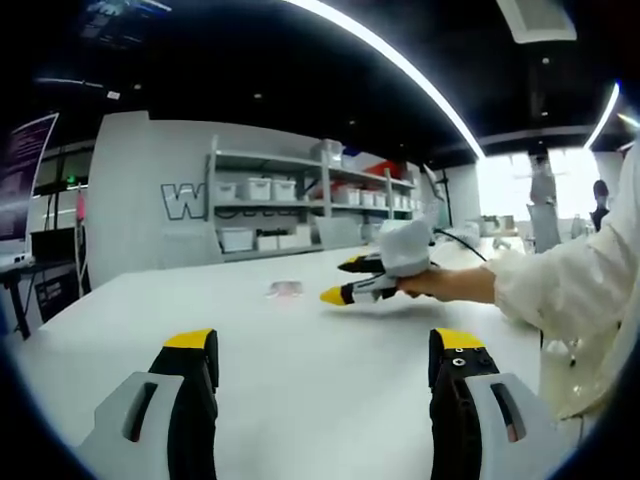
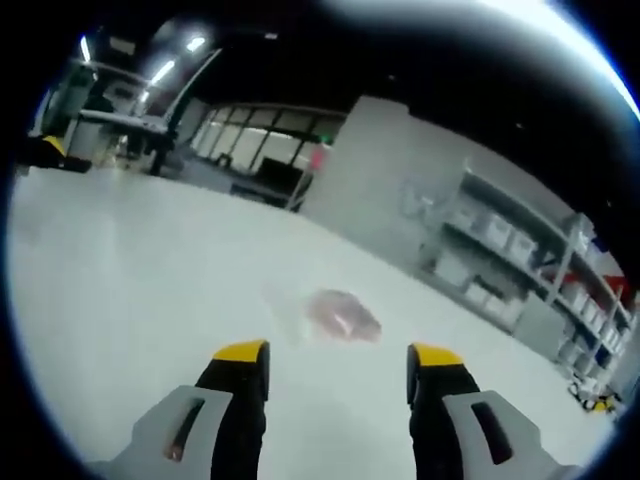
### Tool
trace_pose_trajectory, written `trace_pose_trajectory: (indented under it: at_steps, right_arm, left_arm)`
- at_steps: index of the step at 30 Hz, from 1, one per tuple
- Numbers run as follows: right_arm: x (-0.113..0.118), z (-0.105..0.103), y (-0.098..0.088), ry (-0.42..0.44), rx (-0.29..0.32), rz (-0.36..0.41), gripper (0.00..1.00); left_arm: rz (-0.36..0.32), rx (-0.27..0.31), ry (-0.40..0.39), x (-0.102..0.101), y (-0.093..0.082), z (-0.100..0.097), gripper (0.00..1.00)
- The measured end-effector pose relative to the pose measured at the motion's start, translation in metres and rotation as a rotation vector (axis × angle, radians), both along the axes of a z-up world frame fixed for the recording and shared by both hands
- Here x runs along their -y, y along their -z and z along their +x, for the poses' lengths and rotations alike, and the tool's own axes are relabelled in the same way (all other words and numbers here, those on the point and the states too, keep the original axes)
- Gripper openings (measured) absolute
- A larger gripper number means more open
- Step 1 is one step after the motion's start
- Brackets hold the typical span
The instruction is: Open the resealable bag by pulling the two sides of the seal apart until the entire bag opening is separated and visibly accessible.
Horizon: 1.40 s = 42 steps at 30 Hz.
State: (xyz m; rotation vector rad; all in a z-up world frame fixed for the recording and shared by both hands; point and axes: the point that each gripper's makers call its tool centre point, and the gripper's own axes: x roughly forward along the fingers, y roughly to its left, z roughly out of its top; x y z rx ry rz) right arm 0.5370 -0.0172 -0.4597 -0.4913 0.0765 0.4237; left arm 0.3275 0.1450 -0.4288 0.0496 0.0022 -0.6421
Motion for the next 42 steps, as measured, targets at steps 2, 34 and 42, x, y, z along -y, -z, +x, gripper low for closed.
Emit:
trace_pose_trajectory:
  at_steps: [2, 34, 42]
  right_arm:
    - [-0.001, 0.001, 0.000, 0.000, 0.002, 0.003, 0.53]
    - [-0.010, 0.019, 0.009, 0.012, -0.017, -0.021, 0.50]
    - [-0.015, 0.022, 0.010, 0.002, -0.009, -0.057, 0.49]
  left_arm:
    - [0.002, 0.000, -0.002, -0.001, 0.000, 0.001, 0.85]
    - [0.000, -0.006, -0.013, -0.005, 0.003, 0.001, 0.85]
    - [0.000, -0.005, -0.012, -0.004, 0.003, 0.001, 0.85]
